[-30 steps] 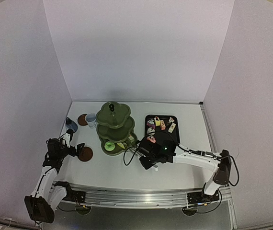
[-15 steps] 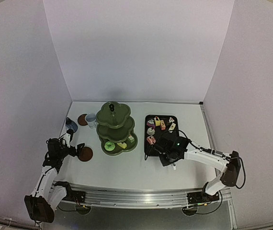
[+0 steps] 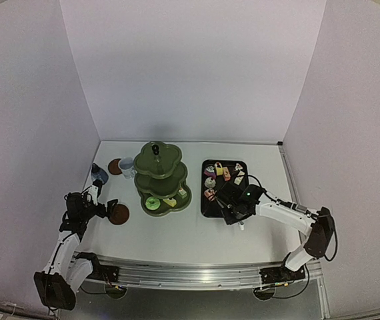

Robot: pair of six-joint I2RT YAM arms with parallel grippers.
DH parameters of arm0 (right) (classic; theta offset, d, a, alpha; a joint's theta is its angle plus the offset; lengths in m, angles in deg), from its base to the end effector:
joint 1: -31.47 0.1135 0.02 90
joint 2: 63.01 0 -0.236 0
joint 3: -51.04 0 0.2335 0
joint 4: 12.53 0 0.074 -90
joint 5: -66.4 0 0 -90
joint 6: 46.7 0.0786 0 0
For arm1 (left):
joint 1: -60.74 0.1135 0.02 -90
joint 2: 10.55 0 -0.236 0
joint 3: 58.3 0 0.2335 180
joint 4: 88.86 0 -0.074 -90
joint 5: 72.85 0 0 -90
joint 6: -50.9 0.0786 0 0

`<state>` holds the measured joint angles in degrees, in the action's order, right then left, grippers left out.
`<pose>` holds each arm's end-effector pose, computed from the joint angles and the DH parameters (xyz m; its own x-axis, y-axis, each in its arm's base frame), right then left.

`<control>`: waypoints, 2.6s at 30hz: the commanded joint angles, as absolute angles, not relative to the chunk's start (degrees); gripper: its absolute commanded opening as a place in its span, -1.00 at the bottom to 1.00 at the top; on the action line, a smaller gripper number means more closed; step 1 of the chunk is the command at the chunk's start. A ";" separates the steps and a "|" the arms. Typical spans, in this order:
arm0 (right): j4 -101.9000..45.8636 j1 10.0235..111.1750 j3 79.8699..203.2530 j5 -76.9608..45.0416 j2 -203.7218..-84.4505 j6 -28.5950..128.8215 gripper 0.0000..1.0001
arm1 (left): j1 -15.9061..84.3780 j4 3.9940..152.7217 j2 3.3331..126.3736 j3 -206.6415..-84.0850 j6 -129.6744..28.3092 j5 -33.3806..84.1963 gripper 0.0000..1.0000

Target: Serve the afternoon tea

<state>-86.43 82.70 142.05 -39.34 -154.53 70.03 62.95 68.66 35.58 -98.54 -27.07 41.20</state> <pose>0.2045 0.2205 0.2032 -0.8557 -0.3741 -0.3576 -0.3582 0.9269 -0.1125 0.2181 -0.0236 0.1904 -0.3970 0.1752 -0.9009 0.4150 0.9098 -0.0060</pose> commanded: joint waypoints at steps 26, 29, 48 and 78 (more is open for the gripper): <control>-78.43 81.16 141.69 -34.58 -157.61 66.13 -0.43 | 63.23 68.61 35.01 -99.16 -26.58 41.93 0.99; -77.68 80.97 141.62 -34.73 -158.19 66.27 -0.51 | 63.26 68.61 34.98 -99.13 -26.56 41.93 0.99; -76.48 80.88 138.66 -34.11 -152.94 67.21 -1.00 | 63.24 69.04 35.06 -98.92 -26.62 41.92 0.99; -76.45 80.89 137.60 -35.14 -146.56 68.07 -1.00 | 63.24 68.85 34.94 -98.86 -26.49 41.84 0.99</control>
